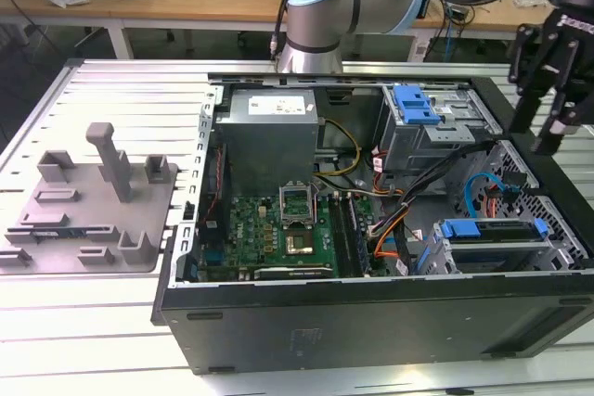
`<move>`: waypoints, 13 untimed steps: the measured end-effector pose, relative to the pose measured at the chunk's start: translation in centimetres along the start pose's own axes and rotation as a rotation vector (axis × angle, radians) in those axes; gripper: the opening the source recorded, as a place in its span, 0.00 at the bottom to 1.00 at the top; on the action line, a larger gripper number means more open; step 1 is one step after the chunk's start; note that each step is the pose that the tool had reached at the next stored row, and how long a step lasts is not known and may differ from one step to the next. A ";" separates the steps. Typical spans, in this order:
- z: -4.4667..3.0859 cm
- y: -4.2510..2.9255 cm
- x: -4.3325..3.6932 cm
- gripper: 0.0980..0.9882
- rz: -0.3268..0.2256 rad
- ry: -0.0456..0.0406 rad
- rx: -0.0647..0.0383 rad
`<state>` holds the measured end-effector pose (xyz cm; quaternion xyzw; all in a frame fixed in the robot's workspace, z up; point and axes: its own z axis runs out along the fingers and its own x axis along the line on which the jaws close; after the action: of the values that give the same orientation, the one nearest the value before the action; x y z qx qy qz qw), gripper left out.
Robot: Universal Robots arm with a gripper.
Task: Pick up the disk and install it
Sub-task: 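Insert the first disk wire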
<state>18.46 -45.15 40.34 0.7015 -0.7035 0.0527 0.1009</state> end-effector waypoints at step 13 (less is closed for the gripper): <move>-0.19 -1.61 -1.92 0.46 0.077 0.0096 0.016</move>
<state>20.06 -43.26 40.01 0.6744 -0.7291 0.0654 0.0967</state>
